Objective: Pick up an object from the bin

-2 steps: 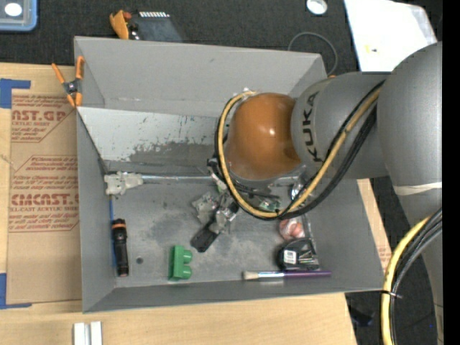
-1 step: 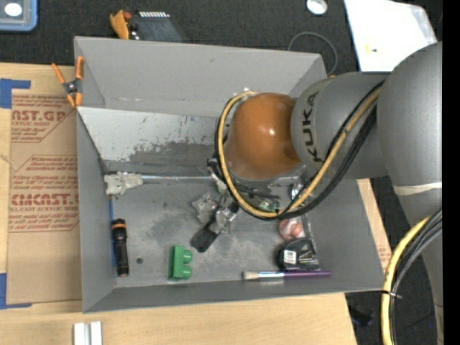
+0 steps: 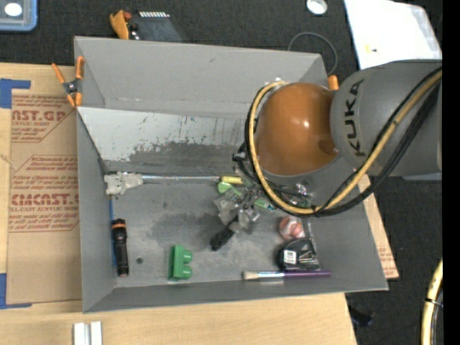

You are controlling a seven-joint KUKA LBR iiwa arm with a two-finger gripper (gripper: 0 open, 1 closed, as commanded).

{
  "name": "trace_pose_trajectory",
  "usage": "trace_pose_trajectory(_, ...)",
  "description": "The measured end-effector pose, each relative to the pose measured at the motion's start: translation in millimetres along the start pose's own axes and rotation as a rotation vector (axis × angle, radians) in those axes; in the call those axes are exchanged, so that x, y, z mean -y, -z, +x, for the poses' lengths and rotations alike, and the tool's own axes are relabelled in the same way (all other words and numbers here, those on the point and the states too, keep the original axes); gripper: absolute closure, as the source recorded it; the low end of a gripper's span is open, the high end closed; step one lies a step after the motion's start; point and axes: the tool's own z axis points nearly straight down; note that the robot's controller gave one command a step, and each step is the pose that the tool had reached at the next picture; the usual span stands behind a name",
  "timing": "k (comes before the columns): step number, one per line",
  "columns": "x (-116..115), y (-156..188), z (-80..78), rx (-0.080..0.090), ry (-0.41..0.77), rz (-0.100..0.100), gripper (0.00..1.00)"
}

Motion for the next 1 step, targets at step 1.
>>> trace_pose_trajectory(1, 11.2, 100.7, -0.3, 0.003, 0.082, -0.002, 1.00)
